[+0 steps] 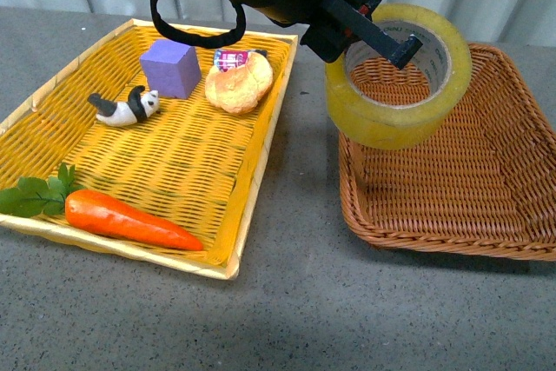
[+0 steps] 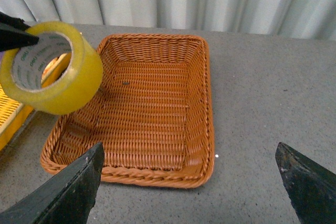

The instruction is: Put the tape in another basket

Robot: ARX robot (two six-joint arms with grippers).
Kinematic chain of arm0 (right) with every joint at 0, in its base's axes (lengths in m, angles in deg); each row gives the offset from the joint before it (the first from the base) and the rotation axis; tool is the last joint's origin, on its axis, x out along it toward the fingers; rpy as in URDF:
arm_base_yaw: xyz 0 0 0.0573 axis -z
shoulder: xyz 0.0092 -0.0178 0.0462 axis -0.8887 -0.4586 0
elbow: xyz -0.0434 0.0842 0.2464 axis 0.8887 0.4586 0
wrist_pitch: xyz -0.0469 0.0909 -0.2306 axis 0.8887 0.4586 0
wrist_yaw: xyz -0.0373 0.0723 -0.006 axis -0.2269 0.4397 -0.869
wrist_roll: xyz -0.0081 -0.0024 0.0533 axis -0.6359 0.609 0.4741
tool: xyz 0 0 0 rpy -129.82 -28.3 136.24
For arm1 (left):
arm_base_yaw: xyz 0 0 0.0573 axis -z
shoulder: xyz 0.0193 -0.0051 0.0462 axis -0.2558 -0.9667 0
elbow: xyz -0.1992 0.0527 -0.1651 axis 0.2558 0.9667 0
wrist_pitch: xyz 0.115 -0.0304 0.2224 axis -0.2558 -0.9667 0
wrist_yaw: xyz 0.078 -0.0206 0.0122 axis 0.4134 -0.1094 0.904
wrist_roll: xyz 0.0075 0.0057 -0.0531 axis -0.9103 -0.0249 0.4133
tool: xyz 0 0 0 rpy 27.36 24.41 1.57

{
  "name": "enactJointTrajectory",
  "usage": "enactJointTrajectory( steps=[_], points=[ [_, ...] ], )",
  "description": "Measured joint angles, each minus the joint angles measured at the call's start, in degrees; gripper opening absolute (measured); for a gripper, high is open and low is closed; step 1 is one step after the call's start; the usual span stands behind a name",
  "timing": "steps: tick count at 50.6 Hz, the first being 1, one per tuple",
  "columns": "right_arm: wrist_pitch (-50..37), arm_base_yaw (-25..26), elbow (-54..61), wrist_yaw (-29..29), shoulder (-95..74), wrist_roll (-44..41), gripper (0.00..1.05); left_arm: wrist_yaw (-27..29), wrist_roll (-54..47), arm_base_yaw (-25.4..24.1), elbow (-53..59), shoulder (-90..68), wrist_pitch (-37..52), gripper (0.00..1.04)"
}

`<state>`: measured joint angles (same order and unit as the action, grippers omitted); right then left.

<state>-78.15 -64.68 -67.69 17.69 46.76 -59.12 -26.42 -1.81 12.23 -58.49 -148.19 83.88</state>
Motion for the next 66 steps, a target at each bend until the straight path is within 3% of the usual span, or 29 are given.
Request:
enactJointTrajectory(
  steps=[6, 12, 27, 43, 64, 66],
  points=[
    [-7.4, -1.5, -7.1, 3.1, -17.5, -0.1, 0.96, 0.0, 0.0, 0.0, 0.0, 0.0, 0.0, 0.14],
    [-13.3, -4.1, -14.6, 2.6, -34.3, -0.1, 0.96, 0.0, 0.0, 0.0, 0.0, 0.0, 0.0, 0.14],
    [-15.3, -8.1, -26.8, 2.1, -55.8, 0.0, 0.96, 0.0, 0.0, 0.0, 0.0, 0.0, 0.0, 0.14],
    [-14.3, -11.7, -34.4, 1.8, -66.3, 1.3, 0.96, 0.0, 0.0, 0.0, 0.0, 0.0, 0.0, 0.14],
    [-14.1, -12.7, -36.9, -2.2, -71.3, 4.0, 0.96, 0.0, 0.0, 0.0, 0.0, 0.0, 0.0, 0.14],
    [-14.1, -12.7, -37.0, -2.1, -71.5, 4.5, 0.91, 0.0, 0.0, 0.0, 0.0, 0.0, 0.0, 0.14]
  ],
)
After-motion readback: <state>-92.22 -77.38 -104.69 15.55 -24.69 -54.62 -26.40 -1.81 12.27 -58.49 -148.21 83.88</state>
